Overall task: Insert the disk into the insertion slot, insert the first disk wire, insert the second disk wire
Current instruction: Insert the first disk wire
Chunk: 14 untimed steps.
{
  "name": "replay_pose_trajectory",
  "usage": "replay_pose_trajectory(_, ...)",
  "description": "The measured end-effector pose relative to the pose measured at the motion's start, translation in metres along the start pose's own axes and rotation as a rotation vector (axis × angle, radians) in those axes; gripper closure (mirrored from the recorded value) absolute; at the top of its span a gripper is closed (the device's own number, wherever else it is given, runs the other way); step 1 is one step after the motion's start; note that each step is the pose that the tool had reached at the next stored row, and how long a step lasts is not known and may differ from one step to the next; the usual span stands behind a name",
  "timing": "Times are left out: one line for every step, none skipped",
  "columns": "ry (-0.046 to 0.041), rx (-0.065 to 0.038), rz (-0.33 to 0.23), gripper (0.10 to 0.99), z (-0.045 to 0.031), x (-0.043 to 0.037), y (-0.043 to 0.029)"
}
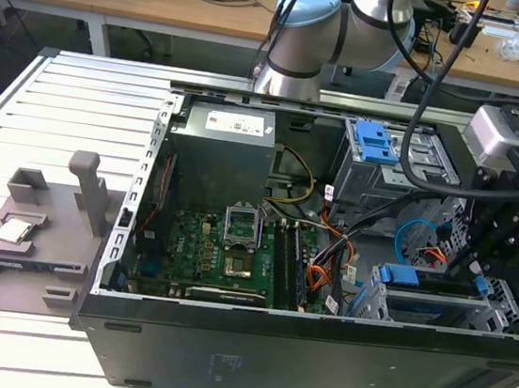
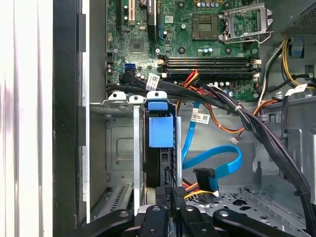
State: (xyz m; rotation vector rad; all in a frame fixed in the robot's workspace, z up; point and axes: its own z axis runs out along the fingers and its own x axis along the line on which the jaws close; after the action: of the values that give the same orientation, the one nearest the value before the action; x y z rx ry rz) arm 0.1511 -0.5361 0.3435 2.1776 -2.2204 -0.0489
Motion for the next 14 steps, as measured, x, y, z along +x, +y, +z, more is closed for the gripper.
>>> replay_pose_trajectory(-0.0013, 0.000, 0.000, 0.922, 0.0009, 0.0000, -0.0008)
replay_pose_trajectory(-0.0021, 0.000, 0.000, 0.922, 0.0019, -0.0001, -0.0015)
replay_pose_trajectory(-0.0022, -0.001, 0.000, 0.922, 0.0025, 0.0000, -0.0018)
replay_pose_trajectory(-0.0027, -0.001, 0.000, 0.922, 0.0039, 0.0000, -0.0024)
replay_pose_trajectory(-0.0040, -0.001, 0.000, 0.922, 0.0055, 0.0000, -0.0026)
replay_pose_trajectory(-0.0049, -0.001, 0.000, 0.922, 0.0061, 0.0001, -0.0028)
replay_pose_trajectory(-0.0068, -0.001, 0.000, 0.922, 0.0067, 0.0000, -0.0028)
replay_pose_trajectory(-0.0079, -0.001, 0.000, 0.922, 0.0068, 0.0000, -0.0028)
replay_pose_trajectory(-0.0082, -0.001, 0.000, 0.922, 0.0070, 0.0000, -0.0028)
replay_pose_trajectory(-0.0083, -0.001, 0.000, 0.922, 0.0070, 0.0000, -0.0028)
replay_pose_trajectory(-0.0082, -0.001, 0.000, 0.922, 0.0070, 0.0000, -0.0028)
replay_pose_trajectory(-0.0083, -0.001, 0.000, 0.922, 0.0067, 0.0000, -0.0028)
replay_pose_trajectory(-0.0091, -0.001, 0.000, 0.922, 0.0056, 0.0000, -0.0028)
replay_pose_trajectory(-0.0096, -0.001, 0.000, 0.922, 0.0048, 0.0000, -0.0027)
